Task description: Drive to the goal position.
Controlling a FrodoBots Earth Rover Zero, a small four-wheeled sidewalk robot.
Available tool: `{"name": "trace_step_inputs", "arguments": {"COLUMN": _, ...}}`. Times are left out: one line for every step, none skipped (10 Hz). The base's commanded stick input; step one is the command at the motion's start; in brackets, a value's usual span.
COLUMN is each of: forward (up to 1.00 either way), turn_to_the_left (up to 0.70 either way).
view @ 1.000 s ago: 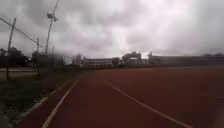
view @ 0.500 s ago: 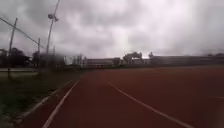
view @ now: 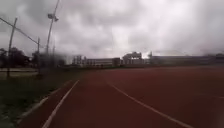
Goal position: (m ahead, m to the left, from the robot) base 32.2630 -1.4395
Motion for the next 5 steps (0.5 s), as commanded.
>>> {"name": "trace_step_inputs", "arguments": {"forward": 0.15, "turn_to_the_left": 0.00}}
{"name": "trace_step_inputs", "arguments": {"forward": 0.48, "turn_to_the_left": 0.00}}
{"name": "trace_step_inputs", "arguments": {"forward": 0.70, "turn_to_the_left": 0.00}}
{"name": "trace_step_inputs", "arguments": {"forward": 0.70, "turn_to_the_left": 0.00}}
{"name": "trace_step_inputs", "arguments": {"forward": 0.70, "turn_to_the_left": 0.25}}
